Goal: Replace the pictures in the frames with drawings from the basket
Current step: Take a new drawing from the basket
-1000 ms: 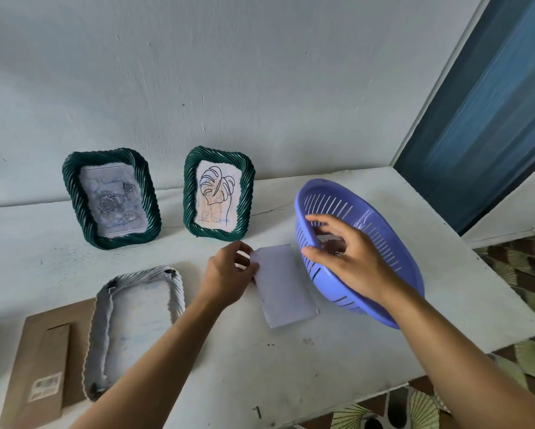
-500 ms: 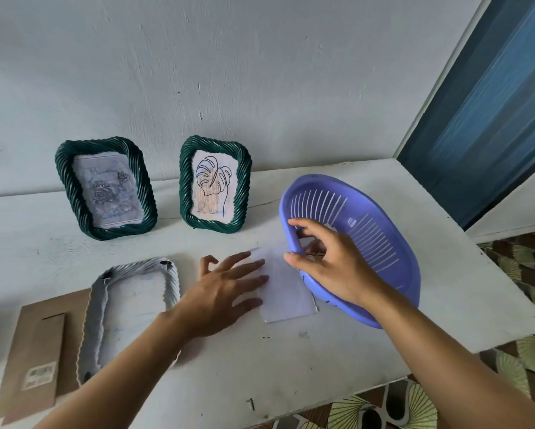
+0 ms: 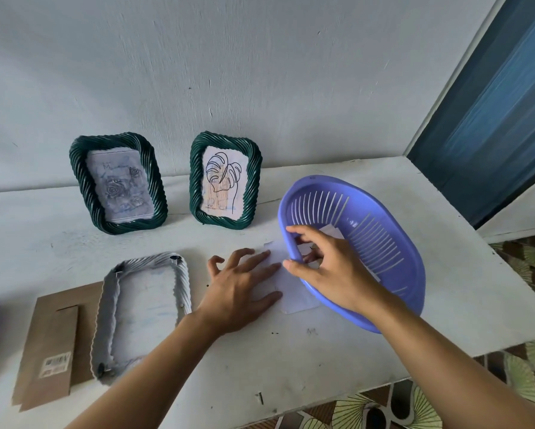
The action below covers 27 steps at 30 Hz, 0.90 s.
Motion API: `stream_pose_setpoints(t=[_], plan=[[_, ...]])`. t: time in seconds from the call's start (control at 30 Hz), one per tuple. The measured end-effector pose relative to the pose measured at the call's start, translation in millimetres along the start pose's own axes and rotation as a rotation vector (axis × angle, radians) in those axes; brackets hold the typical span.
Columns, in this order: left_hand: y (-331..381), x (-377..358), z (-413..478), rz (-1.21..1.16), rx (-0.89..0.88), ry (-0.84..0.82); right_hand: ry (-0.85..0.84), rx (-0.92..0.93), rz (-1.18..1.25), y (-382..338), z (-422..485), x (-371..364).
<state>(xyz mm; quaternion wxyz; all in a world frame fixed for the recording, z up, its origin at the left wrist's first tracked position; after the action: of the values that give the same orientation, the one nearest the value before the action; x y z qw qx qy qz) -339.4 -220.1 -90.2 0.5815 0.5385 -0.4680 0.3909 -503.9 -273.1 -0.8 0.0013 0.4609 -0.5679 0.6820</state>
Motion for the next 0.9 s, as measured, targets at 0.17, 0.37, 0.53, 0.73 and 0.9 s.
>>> stream_pose_setpoints(t=[0.17, 0.37, 0.53, 0.73, 0.9], plan=[[-3, -2, -4, -0.018, 0.049, 0.008, -0.002, -0.002, -0.071, 2, -1, -8], [-5, -4, -5, -0.020, 0.069, -0.046, -0.003, -0.025, -0.045, 2, 1, -10], [-3, -5, -5, -0.075, 0.083, -0.060, 0.017, -0.076, 0.139, 10, 2, -6], [-6, 2, -8, -0.212, 0.080, 0.012, 0.200, -0.063, 0.409, 15, 2, 17], [-8, 48, -11, -0.453, 0.187, 0.255, 0.336, -0.071, 0.423, 23, -7, 58]])
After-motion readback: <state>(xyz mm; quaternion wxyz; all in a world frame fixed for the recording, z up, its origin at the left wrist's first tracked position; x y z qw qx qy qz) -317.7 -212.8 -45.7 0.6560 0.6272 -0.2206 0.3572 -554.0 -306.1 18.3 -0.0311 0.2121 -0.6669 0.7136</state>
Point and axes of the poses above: each hand's wrist, its own z-axis towards the middle knuckle, its own x-axis out of the back of the hand, y = z × x, the point moved 6 cm from there along z, towards the middle knuckle, and after that the axes turned 10 degrees about -y, right-handed, at the moved point
